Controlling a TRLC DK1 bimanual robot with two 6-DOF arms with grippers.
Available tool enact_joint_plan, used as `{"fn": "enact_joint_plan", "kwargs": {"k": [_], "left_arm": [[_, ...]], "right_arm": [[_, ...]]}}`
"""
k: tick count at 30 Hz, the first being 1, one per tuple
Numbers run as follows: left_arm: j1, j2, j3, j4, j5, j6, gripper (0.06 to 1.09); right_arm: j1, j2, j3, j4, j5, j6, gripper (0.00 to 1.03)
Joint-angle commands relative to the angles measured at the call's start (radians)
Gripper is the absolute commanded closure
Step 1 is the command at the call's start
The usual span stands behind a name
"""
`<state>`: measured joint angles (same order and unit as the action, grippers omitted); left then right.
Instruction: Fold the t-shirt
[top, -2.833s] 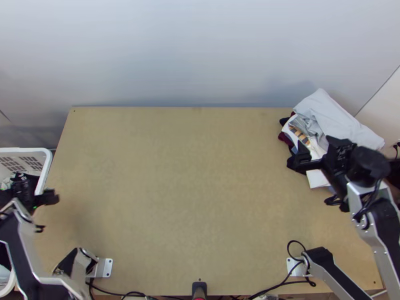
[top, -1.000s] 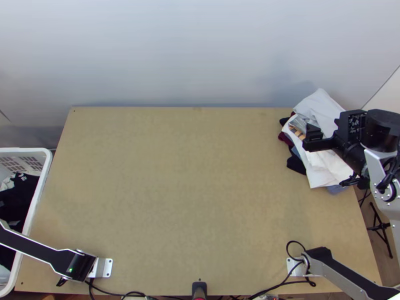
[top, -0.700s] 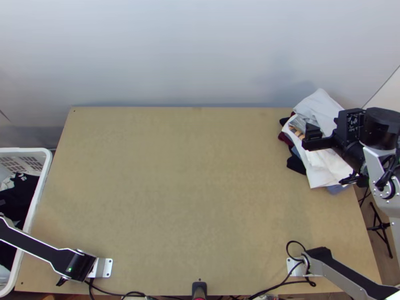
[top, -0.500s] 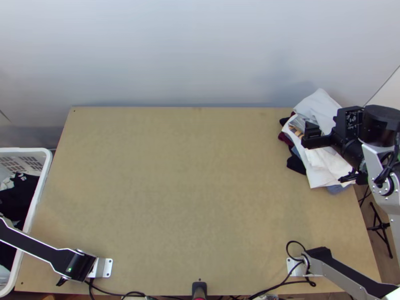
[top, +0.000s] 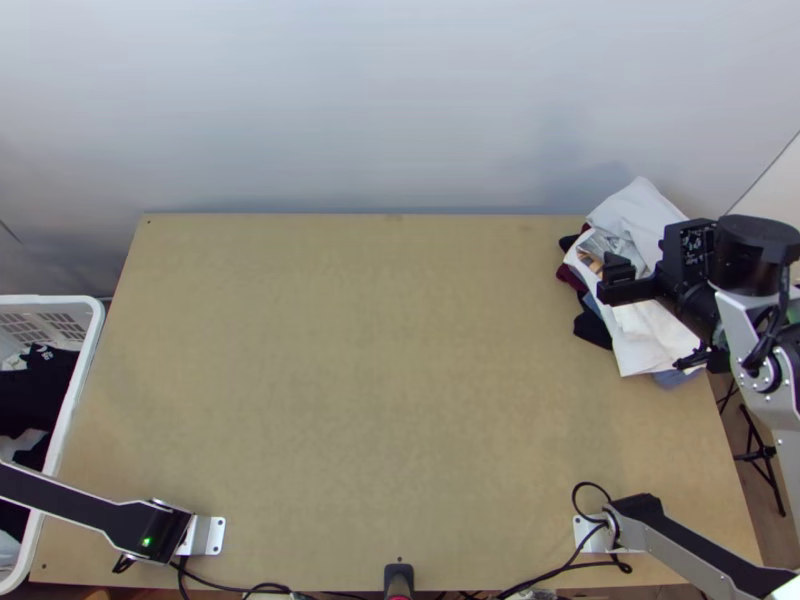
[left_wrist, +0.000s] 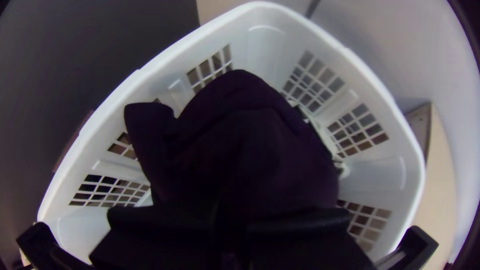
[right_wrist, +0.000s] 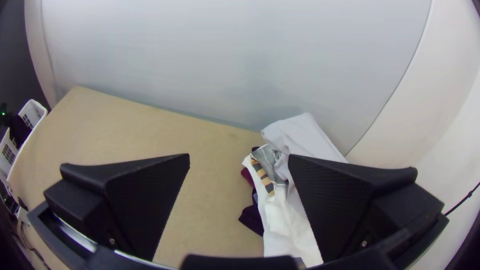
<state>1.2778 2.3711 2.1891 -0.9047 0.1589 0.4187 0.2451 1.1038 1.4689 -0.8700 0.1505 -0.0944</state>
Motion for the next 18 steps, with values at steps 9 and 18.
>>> {"fn": "enact_joint_plan", "kwargs": {"k": [9, 18], "left_arm": [[-0.348, -0.805, -0.391, -0.355, 0.277, 0.129, 1.05], [-0.977, -1.414, -0.713, -0.349, 0.263, 0.051, 1.05]], "right_arm": [[-0.036, -0.093, -0.068, -0.003, 0.001, 0.001, 0.04], [-0.122, -0.243, -0.208, -0.073, 0.003, 0.005, 0.04]]}}
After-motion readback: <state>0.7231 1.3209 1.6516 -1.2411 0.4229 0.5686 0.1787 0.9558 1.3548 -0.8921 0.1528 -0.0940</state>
